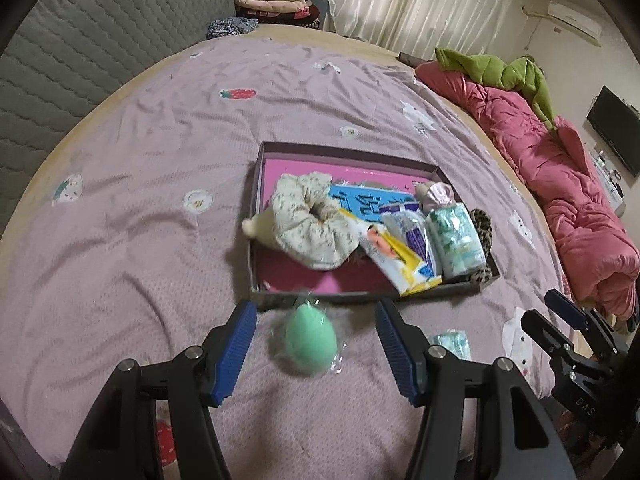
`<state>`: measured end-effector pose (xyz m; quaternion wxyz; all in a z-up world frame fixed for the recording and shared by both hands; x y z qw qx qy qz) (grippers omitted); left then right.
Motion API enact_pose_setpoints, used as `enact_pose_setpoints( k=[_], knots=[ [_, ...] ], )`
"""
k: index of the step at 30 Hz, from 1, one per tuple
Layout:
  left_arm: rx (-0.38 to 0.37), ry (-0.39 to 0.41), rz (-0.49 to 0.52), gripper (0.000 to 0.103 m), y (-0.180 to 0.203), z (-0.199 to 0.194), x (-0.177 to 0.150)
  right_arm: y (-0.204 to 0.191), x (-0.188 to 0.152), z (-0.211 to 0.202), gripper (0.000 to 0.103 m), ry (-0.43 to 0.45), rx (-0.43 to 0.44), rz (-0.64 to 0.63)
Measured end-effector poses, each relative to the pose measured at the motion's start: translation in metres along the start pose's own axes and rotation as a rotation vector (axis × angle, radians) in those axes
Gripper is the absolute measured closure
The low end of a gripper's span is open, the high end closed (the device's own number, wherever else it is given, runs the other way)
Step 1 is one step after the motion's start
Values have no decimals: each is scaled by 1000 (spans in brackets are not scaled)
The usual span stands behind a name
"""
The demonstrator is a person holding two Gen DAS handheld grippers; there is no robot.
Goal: Organize soft objects
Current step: 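Withdraw both tools from the tray toward the mint sponge and small tissue pack, then grasp the mint-green sponge with the left tool while the right tool grasps the small green tissue pack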
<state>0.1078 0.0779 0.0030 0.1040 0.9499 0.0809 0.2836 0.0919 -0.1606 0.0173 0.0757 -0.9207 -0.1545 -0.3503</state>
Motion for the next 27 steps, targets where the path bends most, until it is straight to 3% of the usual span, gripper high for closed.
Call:
enact_pose_setpoints(
  k=[13,27],
  knots=[
    [-23,-80,-2,41,-1,22,-30,-19,-31,22,35,-105,37,7],
    [-1,-120,-33,42,-6,53,-32,-34,-52,59,35,-204,33,-19]
  ],
)
Point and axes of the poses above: each gripper's, at about its wrist camera, not at the fingertips, and z roughly the way its jaws point, y to its right, x to its top, the point moved 1 cm from there along z, roughly the way its jaws point, and after that the axes turned 2 degrees about -z, right-handed, at the moved point
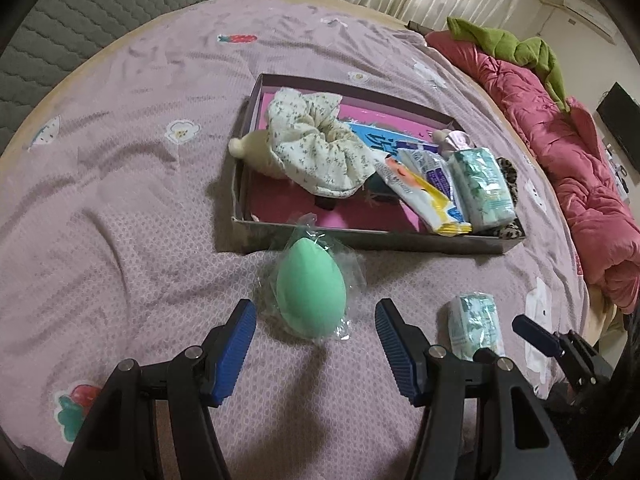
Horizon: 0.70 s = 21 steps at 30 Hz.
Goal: Organize soft objects
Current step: 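Grasp the mint-green sponge with the left tool while the right tool grasps the small green tissue pack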
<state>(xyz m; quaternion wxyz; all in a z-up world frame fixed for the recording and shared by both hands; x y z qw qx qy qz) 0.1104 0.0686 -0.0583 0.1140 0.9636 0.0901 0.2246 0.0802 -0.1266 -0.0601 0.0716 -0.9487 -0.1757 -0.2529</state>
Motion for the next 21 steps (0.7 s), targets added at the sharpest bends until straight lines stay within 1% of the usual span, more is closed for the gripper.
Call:
enact_pose_setpoints(
  k=[8,15,17,18,19,21],
  knots=[
    [13,-36,-26,41,-6,23,7,1,-3,26,35,-50,-13,7],
    [21,-35,-22,42,-3,35,12,3,-3,33,35,-50,-9,-1],
    [25,-33,-15,42,-1,37,13,5,-3,34,37,-48,2,2],
    [22,-33,-13,44,0,37,13,5,-4,34,40,-49,4,3],
    [19,-33,-9,49,1,37,13,5,-3,34,42,-46,9,5],
    [8,-31,0,54,3,37,13,5,-3,34,46,-41,10,1]
  ],
)
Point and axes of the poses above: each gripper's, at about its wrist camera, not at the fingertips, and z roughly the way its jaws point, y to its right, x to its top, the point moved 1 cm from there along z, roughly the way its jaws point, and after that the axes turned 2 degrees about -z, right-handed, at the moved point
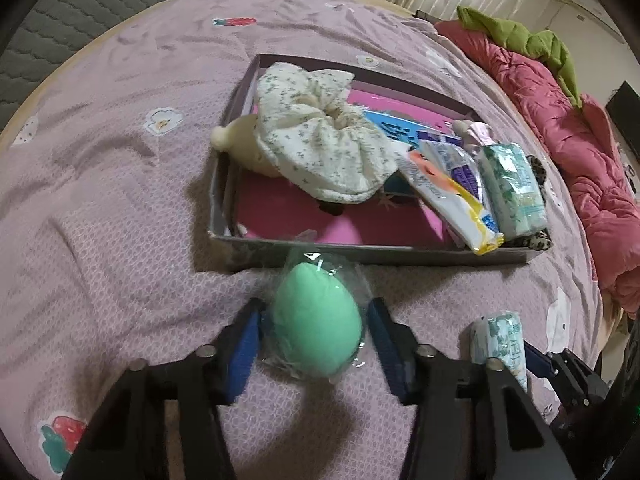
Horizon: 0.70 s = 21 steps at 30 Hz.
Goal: Organize soft objects
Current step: 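Grasp the mint-green sponge with the left tool while the right tool grasps the small green tissue pack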
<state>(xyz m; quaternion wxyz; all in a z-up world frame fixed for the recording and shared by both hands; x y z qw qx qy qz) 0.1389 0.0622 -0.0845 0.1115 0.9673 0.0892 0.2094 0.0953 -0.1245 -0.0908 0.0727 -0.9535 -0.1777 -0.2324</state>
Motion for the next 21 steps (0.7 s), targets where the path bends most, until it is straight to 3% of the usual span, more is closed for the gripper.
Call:
enact_pose_setpoints(
  k=[8,21],
  knots=[
    [-22,23,25,58,11,-8,2,1,3,-8,49,29,16,9],
    [-46,105,45,58,12,-50,7,0,22,-52,49,150,14,-9]
  ],
)
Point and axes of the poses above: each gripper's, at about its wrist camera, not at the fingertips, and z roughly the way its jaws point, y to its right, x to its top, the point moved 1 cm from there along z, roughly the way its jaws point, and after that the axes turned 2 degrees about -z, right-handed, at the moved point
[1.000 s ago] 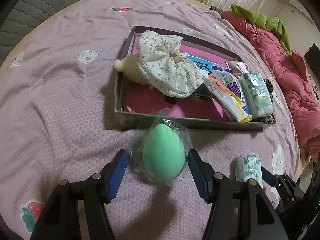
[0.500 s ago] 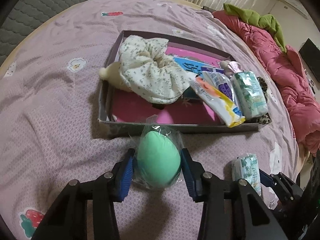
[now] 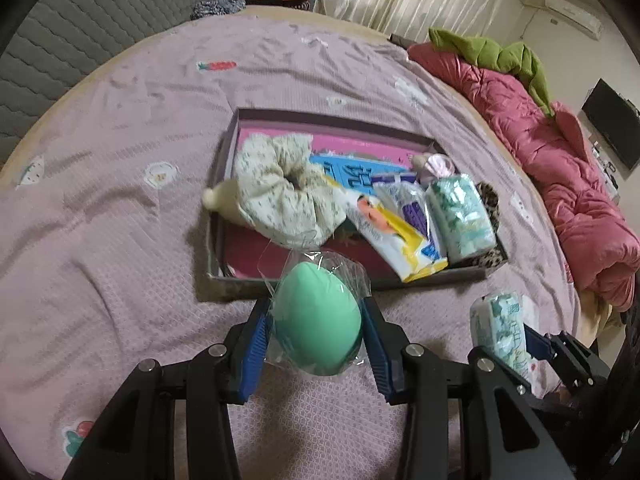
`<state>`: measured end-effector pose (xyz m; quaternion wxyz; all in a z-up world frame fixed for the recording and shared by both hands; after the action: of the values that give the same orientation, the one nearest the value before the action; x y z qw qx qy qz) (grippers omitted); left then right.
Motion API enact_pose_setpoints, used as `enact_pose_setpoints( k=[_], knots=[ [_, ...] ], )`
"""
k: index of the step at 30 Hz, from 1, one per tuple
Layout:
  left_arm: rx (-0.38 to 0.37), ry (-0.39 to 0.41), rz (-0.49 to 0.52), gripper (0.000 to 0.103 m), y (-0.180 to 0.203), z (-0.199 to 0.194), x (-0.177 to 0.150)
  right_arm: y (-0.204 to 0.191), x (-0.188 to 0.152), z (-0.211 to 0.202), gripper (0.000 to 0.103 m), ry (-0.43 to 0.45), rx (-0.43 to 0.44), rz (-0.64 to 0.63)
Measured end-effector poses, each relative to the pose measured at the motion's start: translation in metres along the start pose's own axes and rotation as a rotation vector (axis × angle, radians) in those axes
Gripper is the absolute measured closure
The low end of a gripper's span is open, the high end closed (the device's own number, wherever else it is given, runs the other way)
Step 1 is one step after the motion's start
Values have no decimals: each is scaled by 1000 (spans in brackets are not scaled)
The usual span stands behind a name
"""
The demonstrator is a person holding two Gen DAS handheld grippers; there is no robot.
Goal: Organize soft objects
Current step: 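Grasp the mint-green sponge with the left tool while the right tool grasps the small green tissue pack, then carry the sponge and tissue pack into the tray and open both tools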
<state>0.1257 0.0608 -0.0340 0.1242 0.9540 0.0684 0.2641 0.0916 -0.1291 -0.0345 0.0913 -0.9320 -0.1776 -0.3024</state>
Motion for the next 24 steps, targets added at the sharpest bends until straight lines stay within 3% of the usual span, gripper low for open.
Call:
enact_pose_setpoints(
  k=[10,17,24],
  knots=[
    [-2,62,18,58,2,-10,34,8,62,-4,49,95,-10,-32],
    [15,37,19,58,1,15,50,-1,96,34,49,65,16,-73],
    [17,19,8,57,-5,35,58,-3,100,70,49,15,13,-96]
  ],
)
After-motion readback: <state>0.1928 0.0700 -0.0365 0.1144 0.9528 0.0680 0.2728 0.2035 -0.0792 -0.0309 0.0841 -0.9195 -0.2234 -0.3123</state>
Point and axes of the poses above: each gripper's, at about its wrist camera, not at the fingertips, and z roughly the way its jaws point, y to its right, x to its top, the point moved 1 cm from there along z, roughly the way its jaws point, and after that the axes turned 2 degrees about -z, right-handed, at the moved point
